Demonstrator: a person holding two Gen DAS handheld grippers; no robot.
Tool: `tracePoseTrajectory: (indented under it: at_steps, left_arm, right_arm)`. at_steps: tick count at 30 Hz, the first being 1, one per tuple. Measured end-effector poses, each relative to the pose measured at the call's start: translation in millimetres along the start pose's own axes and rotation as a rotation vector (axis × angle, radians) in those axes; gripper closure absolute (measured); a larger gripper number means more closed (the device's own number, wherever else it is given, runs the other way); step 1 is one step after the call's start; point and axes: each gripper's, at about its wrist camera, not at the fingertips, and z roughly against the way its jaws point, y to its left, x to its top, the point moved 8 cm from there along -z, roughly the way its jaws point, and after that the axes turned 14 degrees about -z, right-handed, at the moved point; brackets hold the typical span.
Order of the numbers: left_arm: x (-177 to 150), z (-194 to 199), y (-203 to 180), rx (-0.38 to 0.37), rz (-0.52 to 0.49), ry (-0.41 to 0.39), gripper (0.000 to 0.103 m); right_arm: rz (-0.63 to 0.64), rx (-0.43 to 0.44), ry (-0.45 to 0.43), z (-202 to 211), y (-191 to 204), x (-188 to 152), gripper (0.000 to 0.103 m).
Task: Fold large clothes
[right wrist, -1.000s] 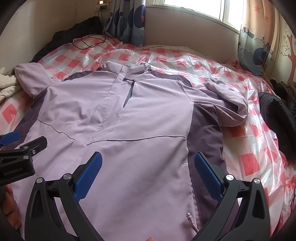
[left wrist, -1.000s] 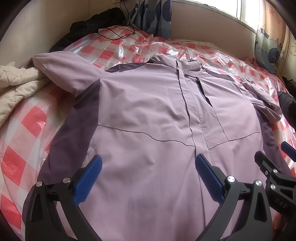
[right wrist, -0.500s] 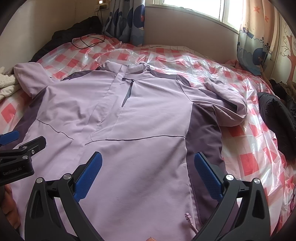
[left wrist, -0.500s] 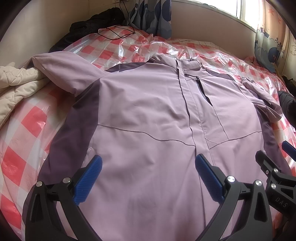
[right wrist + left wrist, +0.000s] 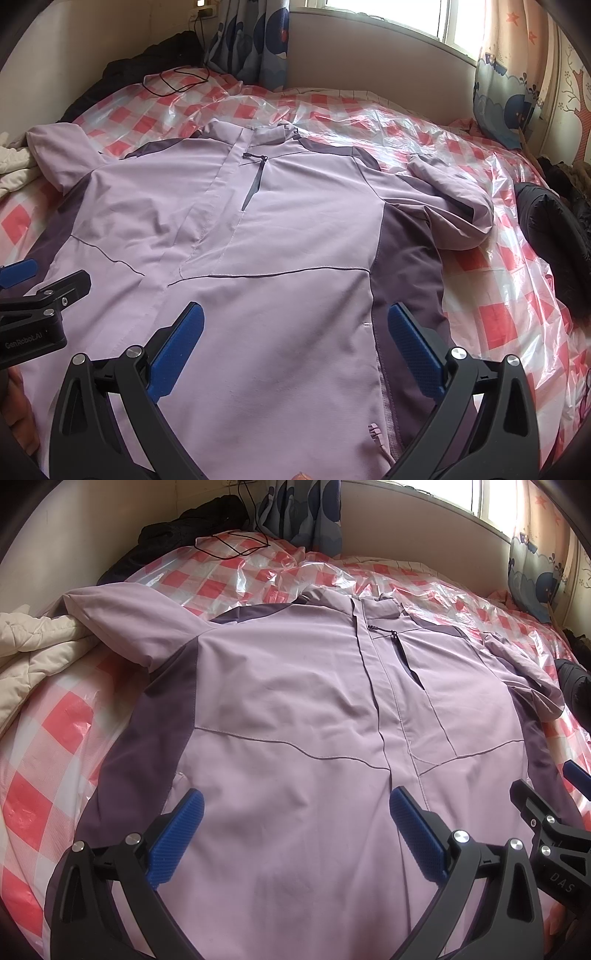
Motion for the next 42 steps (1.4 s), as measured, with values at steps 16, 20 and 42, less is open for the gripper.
tracePoseTrajectory:
  at_steps: [16,20,42]
  left_arm:
    - [-3,-2,4,0.005,0.012,-0.006,0.007]
    - [-3,-2,7,0.002,0.020,-0.001,0.007]
    - [-1,-2,-1,-0.005,0.010,0.018,0.007]
  right_arm:
    - [-0.011,0.014,0.019,-2,-9,-8,0.007]
    - [-0.013,0.013,0.025,-4,-10,-7,0.007]
    - [-0.024,0.005,0.033,-8,-12,-6,0.007]
